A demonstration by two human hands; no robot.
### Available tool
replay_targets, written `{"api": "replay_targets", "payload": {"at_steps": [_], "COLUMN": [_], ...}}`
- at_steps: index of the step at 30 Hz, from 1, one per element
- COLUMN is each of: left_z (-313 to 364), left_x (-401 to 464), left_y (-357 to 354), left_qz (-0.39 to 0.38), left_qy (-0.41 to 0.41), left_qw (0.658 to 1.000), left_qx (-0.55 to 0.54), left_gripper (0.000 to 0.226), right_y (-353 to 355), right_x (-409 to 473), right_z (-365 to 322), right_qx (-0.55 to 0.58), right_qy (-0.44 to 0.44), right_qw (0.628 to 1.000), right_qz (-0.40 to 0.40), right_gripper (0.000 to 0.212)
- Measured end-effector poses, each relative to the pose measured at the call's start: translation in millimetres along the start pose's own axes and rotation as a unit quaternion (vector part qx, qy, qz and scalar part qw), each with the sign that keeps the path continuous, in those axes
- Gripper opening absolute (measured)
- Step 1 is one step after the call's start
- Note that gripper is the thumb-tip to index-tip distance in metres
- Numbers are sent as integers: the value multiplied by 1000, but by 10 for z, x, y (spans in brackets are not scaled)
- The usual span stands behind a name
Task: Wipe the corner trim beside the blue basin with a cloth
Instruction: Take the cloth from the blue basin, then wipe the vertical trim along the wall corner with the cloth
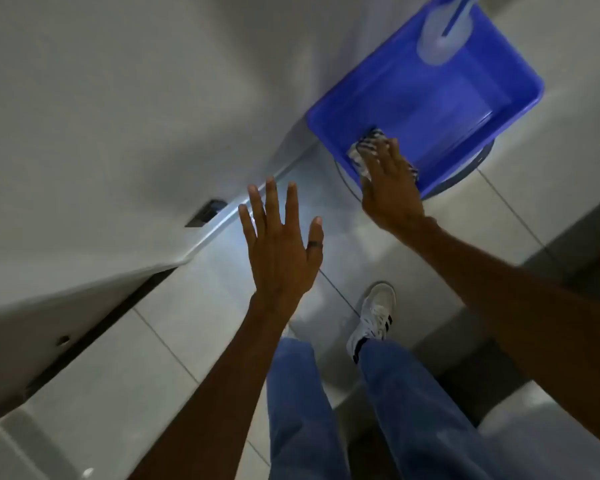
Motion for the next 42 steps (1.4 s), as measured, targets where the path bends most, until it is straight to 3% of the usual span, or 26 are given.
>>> {"api": "replay_targets", "payload": {"at_steps": [3, 6, 8, 12, 15, 18, 21, 25, 28, 29, 32, 33, 37, 42], "left_z": [-23, -24, -37, -73, -113, -188, -330, -574, -761, -832, -1051, -1095, -1111, -1065], "left_x": [158, 191, 173, 88, 37, 13, -2, 43, 187, 250, 518, 644, 1224, 1789], "left_y": [-467, -789, -937, -1033, -969, -843, -777, -895, -1189, -1312, -1665, -1772, -1971, -2098], "left_qz": [-41, -47, -62, -101, -90, -55, -26, 6, 16, 19, 31, 35, 78, 119], "left_qy": [0, -23, -30, -14, -13, -11, 5, 31, -2, -18, -76, -106, -243, -291], "left_qw": [999, 998, 997, 994, 996, 998, 999, 999, 1000, 999, 989, 982, 929, 877], "left_qx": [14, 26, 29, 30, 9, -10, -27, -26, 18, 44, 120, 150, 266, 364], "left_gripper": [75, 73, 74, 74, 73, 74, 73, 71, 71, 72, 76, 78, 79, 78], "right_y": [-278, -524, -589, -565, -410, -196, -125, -467, -1219, -1555, -2596, -2875, -3551, -3903], "right_x": [399, 621, 676, 762, 768, 645, 352, -150, -433, -473, -404, -314, 154, 789], "right_z": [430, 680, 769, 754, 666, 488, 166, -241, -393, -402, -435, -442, -377, -115], "right_qx": [-31, -93, -133, -155, -121, -1, 182, 367, 485, 542, 707, 736, 776, 827], "right_qy": [-32, -5, 1, -1, -6, -80, -114, -131, -208, -255, -388, -398, -374, -293], "right_qw": [997, 983, 977, 981, 991, 996, 972, 908, 832, 782, 577, 536, 498, 456], "right_qz": [-66, -160, -169, -114, -63, 31, 98, 157, 170, 170, 130, 115, 102, 153], "right_gripper": [70, 86, 96, 94, 78, 63, 57, 44, 44, 43, 44, 46, 47, 43]}}
Point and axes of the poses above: each hand's wrist, its own x-axis towards the middle knuckle, its own y-axis out of the back of the hand, z = x × y, the point moved 6 cm from there along x, towards the middle knuckle, and after that the axes turned 2 degrees about -z, right-handed, at the moved point
